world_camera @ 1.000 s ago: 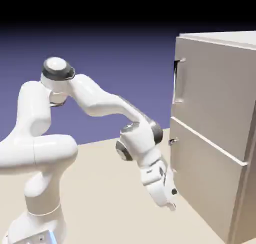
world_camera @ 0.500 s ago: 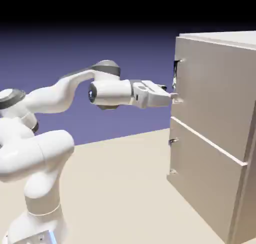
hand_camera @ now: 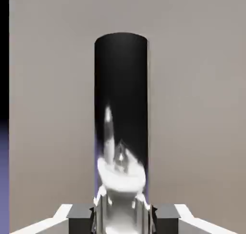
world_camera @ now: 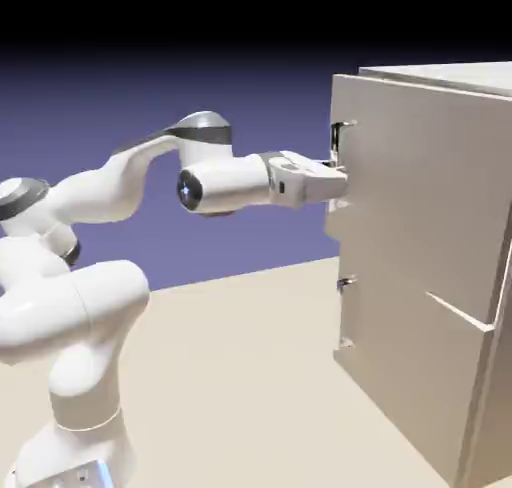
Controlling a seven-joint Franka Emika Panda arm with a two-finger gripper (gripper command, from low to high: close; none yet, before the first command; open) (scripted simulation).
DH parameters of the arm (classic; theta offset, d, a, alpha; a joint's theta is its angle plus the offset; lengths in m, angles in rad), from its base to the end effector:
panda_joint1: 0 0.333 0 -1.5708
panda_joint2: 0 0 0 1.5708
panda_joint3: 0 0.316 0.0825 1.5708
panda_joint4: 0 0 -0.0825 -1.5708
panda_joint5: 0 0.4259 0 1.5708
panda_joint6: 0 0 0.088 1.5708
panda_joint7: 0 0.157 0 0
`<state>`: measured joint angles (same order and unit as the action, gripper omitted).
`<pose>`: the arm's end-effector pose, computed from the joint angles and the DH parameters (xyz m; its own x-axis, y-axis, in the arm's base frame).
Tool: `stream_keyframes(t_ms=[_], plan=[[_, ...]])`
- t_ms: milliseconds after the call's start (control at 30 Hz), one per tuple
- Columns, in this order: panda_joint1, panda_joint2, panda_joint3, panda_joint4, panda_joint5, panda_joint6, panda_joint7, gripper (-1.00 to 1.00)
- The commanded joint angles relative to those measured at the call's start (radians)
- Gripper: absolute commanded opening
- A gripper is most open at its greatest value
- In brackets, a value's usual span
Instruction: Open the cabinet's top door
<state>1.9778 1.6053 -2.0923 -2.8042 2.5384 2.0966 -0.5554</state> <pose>0.4301 -0.0040 0.5052 0.1171 -0.6974 0.7071 0.1176 -0.6972 -0.7071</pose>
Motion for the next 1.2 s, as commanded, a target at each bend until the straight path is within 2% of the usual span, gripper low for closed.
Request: stream_keyframes(t_ms=[0, 267, 533, 833, 1167], plan=[[0.01, -0.001, -0.025, -0.029, -0.015, -0.042, -0.015, -1.0], [-0.001, -0.033, -0.261, -0.193, -0.188, -0.39, -0.126, -1.0], [-0.147, -0.159, -0.511, -0.233, -0.441, -0.738, -0.266, -1.0], [-0.344, -0.465, -0.707, -0.134, -0.797, -1.074, -0.51, -1.0], [-0.443, -0.828, -0.781, 0.074, -1.138, -1.247, -0.765, -1.0]])
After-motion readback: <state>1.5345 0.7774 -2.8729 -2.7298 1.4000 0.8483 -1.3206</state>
